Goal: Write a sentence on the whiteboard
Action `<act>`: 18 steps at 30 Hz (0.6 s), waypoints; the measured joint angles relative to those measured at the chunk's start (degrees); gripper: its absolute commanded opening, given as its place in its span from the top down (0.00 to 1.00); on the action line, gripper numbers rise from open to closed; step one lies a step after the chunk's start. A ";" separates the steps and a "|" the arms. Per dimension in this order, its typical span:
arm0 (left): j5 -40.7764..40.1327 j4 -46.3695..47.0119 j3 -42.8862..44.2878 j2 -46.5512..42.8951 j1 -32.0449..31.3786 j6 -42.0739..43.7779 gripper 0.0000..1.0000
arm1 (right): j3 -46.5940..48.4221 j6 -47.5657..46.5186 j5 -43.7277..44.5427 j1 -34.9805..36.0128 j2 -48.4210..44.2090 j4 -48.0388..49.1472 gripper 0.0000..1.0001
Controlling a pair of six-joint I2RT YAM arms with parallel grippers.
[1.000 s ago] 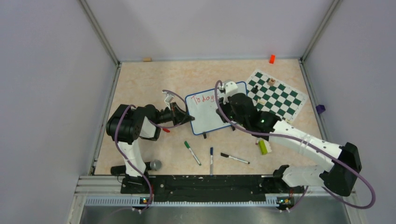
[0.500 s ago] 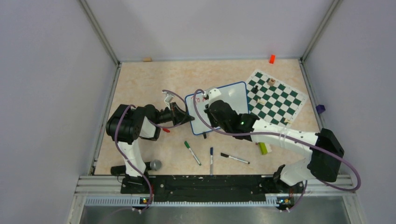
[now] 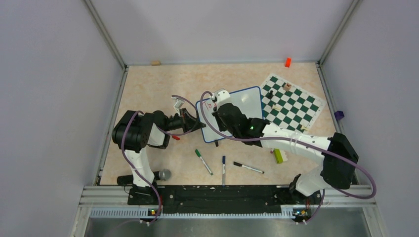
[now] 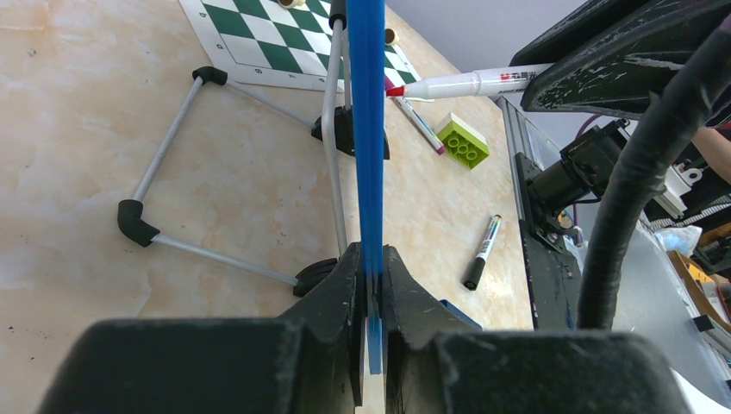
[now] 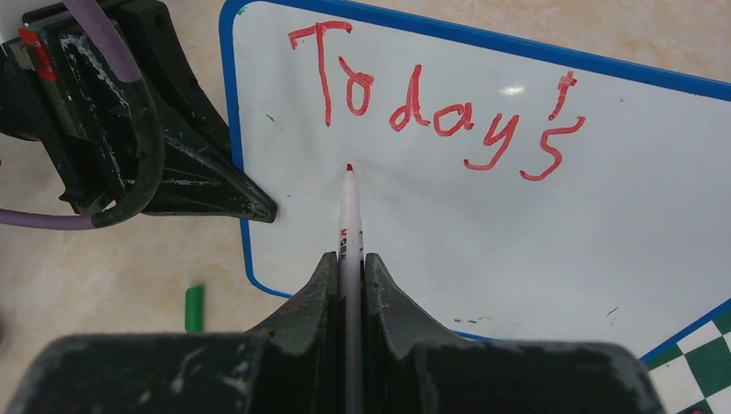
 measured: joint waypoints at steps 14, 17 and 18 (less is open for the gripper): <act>0.00 0.00 0.00 0.00 0.00 0.00 1.00 | 1.55 -0.57 0.50 0.00 2.03 0.35 1.00; -0.04 -0.11 0.00 0.00 0.04 -0.02 1.00 | 1.88 -0.87 0.52 0.00 2.69 0.42 1.00; -0.07 -0.28 0.00 0.00 0.07 -0.04 1.00 | 1.92 -0.94 0.52 0.00 2.84 0.44 1.00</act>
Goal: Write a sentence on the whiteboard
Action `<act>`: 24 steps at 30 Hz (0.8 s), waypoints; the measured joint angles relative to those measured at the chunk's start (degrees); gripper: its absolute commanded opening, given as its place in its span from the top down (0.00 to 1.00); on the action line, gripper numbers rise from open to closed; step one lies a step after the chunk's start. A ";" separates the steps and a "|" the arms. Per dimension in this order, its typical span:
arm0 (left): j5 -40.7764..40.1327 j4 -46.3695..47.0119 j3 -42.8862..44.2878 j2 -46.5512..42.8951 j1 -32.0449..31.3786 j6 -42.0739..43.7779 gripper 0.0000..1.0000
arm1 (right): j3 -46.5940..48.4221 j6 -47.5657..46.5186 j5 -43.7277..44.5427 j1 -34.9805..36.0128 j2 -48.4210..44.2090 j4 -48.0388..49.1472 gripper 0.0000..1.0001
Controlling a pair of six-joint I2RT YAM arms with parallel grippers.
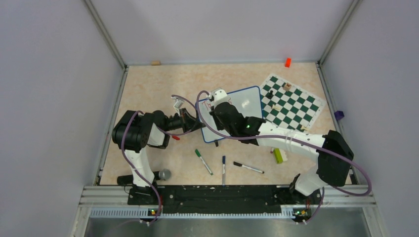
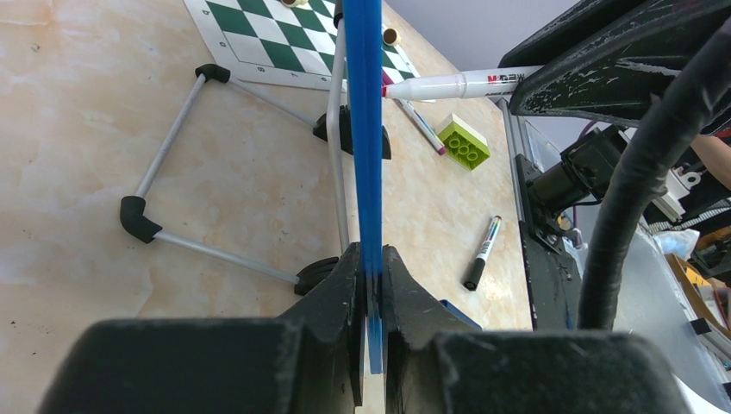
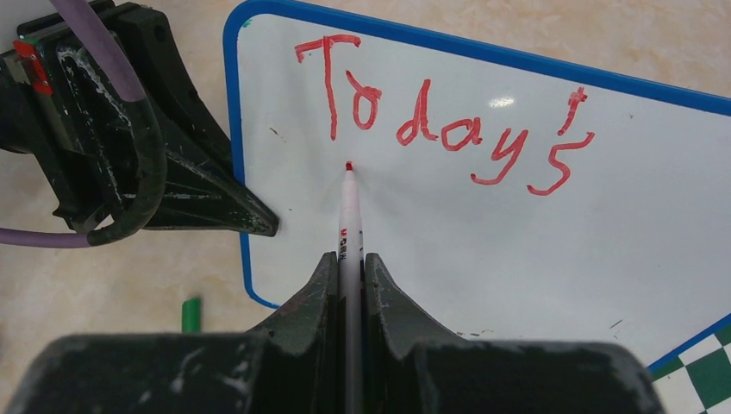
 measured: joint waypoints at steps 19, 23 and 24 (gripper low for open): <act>-0.35 -0.55 0.00 0.00 0.11 -0.39 1.00 | 0.63 0.50 1.01 0.00 0.59 -1.68 1.00; -0.37 -0.57 0.00 0.00 0.11 -0.42 1.00 | 0.57 1.11 0.98 0.04 0.59 -2.16 1.00; -0.37 -0.57 0.00 0.00 0.11 -0.42 1.00 | 0.57 1.20 1.01 0.04 0.59 -2.21 1.00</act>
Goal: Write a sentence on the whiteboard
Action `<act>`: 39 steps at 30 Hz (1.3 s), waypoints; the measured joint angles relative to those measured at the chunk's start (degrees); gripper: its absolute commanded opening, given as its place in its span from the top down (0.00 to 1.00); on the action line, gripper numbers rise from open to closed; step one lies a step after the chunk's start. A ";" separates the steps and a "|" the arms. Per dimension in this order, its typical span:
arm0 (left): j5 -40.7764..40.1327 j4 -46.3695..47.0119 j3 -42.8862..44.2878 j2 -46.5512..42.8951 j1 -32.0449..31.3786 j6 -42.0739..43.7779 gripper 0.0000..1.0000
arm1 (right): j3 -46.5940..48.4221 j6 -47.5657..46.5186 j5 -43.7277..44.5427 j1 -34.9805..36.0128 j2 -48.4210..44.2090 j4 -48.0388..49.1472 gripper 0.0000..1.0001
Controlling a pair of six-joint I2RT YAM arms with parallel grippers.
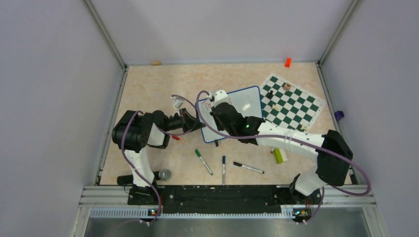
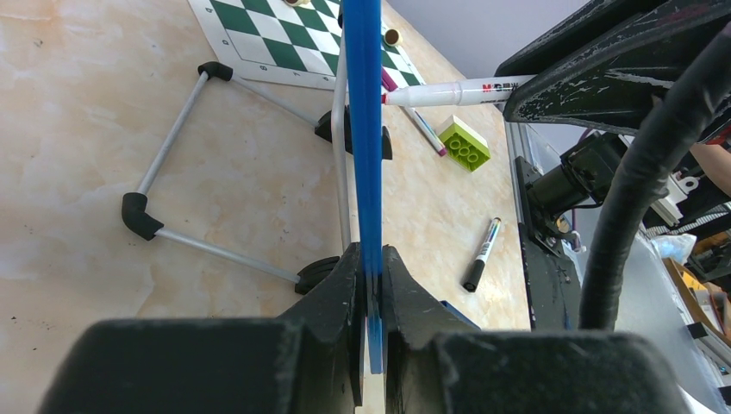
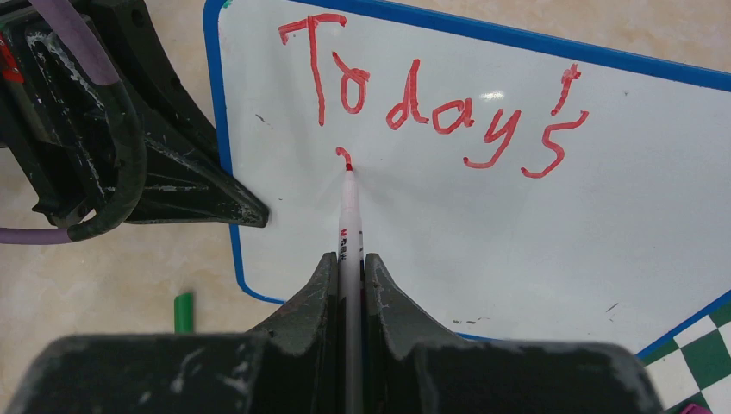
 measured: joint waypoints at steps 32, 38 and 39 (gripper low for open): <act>-0.02 -0.02 0.00 0.00 0.00 0.02 1.00 | 0.09 -0.15 0.28 0.00 0.00 -0.50 1.00; 0.04 0.02 0.00 0.00 0.00 0.02 1.00 | 0.94 -0.22 0.07 -0.02 0.28 -1.11 1.00; 0.07 0.02 0.00 0.00 0.00 0.02 1.00 | 1.11 -0.33 0.00 -0.07 0.35 -1.16 1.00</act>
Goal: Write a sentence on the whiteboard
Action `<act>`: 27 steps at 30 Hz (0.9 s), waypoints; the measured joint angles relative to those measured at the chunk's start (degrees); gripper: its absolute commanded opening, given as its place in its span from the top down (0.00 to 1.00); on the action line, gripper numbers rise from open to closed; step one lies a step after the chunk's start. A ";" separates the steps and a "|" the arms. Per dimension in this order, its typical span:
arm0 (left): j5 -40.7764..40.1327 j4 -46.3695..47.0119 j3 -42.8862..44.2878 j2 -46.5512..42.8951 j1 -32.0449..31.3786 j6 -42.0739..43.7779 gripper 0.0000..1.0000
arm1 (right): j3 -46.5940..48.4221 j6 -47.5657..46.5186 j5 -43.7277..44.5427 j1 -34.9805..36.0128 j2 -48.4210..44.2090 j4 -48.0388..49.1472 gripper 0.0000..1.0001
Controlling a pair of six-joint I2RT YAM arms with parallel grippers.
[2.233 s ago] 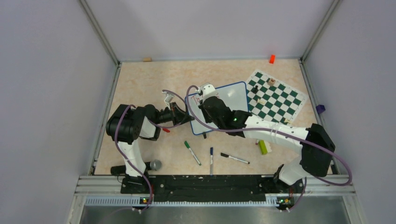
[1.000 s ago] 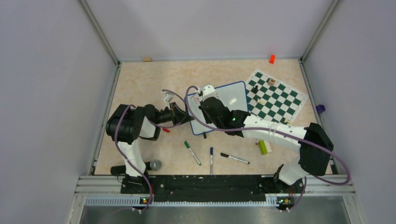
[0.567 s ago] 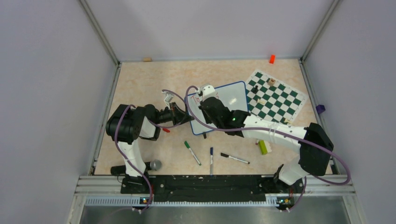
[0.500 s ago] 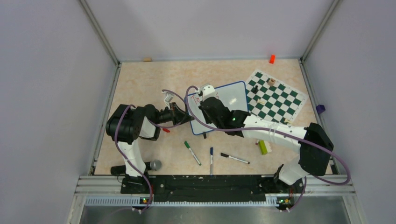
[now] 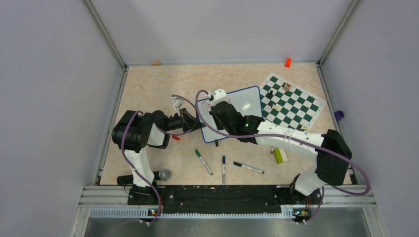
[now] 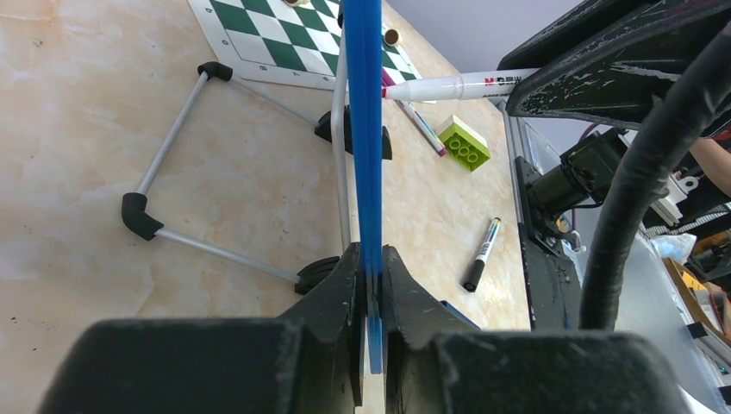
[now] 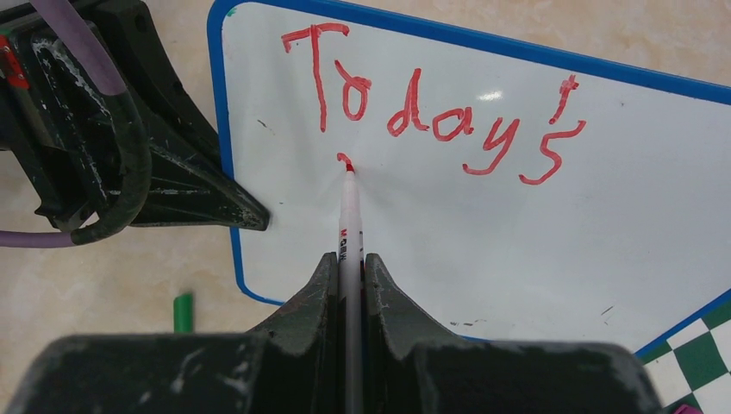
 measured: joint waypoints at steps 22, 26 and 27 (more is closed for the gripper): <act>-0.09 -0.02 0.00 0.00 0.00 0.00 1.00 | 0.44 -0.22 -0.42 -0.17 0.44 -0.11 1.00; -0.13 -0.13 0.00 0.00 0.00 0.00 1.00 | -0.90 -0.02 -0.57 -0.17 -0.07 -0.28 1.00; -0.15 -0.17 0.00 0.00 0.00 -0.02 1.00 | -1.20 0.00 -0.61 -0.17 -0.17 -0.31 1.00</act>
